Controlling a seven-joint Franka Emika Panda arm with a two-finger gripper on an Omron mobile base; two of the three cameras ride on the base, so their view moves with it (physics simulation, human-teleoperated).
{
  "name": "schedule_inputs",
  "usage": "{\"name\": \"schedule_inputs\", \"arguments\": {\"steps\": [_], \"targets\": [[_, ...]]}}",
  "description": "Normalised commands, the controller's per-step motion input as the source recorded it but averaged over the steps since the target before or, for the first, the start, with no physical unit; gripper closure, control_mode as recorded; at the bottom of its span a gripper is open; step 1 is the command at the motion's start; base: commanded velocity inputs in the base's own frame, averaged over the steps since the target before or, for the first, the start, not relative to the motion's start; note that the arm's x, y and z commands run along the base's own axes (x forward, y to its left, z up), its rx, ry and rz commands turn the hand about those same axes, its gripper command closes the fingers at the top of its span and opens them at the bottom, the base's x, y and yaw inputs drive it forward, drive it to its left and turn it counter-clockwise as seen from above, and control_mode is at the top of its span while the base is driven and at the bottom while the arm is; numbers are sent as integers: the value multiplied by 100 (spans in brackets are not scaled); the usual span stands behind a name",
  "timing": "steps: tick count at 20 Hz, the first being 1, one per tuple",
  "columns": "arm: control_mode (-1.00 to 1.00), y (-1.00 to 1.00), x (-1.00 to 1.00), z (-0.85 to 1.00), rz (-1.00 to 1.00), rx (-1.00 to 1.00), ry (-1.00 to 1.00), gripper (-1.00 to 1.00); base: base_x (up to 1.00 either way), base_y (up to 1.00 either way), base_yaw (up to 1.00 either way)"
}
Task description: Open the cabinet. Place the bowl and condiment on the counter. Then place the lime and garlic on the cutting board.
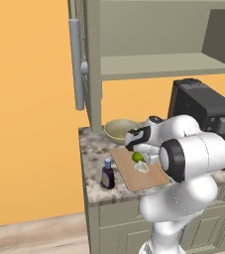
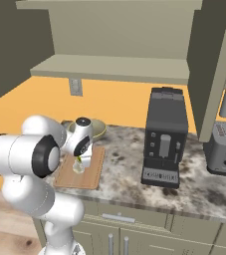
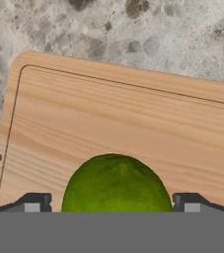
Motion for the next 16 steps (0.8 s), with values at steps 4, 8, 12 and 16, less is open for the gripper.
{"name": "schedule_inputs", "arguments": {"steps": [4, 8, 12, 16], "targets": [[-100, 0, -19, 26, 5, 0, -3, -100, 0, 0, 0], [-100, 0, -29, 38, 5, 0, 0, -100, 0, 0, 0], [-100, 0, -37, 50, 4, 0, 0, -100, 0, 0, 0], [-100, 0, -45, 62, 4, 0, 0, -100, 0, 0, 0]]}}
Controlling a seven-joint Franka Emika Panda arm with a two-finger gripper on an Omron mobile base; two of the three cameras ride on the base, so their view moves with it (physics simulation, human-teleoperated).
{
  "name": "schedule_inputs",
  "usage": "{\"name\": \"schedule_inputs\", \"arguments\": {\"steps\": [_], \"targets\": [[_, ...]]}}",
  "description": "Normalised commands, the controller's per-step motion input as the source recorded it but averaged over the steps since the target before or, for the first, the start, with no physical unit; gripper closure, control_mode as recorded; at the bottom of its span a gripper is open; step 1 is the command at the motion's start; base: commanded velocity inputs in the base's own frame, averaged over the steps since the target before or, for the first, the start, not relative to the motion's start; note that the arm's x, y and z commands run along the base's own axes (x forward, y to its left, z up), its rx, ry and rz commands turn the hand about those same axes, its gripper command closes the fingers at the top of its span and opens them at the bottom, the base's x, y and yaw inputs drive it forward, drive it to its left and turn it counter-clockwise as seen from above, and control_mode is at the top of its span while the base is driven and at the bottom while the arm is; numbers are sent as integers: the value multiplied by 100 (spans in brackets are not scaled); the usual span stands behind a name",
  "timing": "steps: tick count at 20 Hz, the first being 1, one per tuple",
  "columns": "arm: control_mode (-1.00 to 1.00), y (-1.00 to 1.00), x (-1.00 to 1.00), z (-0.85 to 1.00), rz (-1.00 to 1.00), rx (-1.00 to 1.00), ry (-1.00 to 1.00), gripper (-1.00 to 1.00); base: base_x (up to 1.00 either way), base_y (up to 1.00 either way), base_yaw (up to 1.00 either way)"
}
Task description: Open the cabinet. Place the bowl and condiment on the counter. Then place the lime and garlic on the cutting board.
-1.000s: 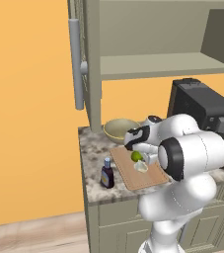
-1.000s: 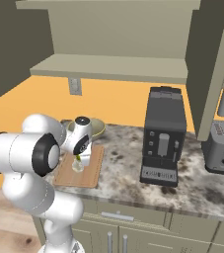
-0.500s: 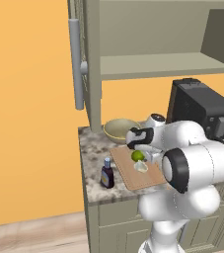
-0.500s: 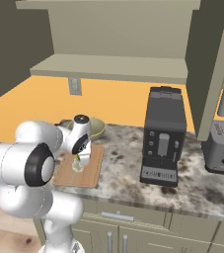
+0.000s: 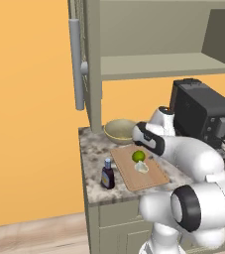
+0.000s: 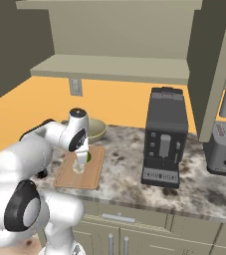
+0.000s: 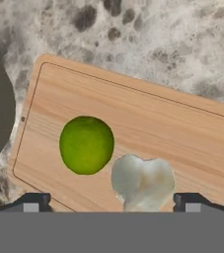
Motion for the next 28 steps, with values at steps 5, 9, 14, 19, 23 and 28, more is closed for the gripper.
{"name": "schedule_inputs", "arguments": {"steps": [5, 9, 14, 19, 23, 28], "targets": [[-100, 0, -58, 60, 4, 0, 0, -100, 0, 0, 0], [-100, -3, -69, 54, 3, 0, 0, -100, 0, 0, 0], [-100, -9, -68, 49, 2, 0, 0, -100, 0, 0, 0], [-100, -12, -63, 23, 2, 0, 0, -100, 0, 0, 0], [-100, -6, -63, 23, 0, 0, 0, -100, 0, 0, 0], [-100, -5, -41, 22, 1, 0, -7, -100, 0, 0, 0]]}}
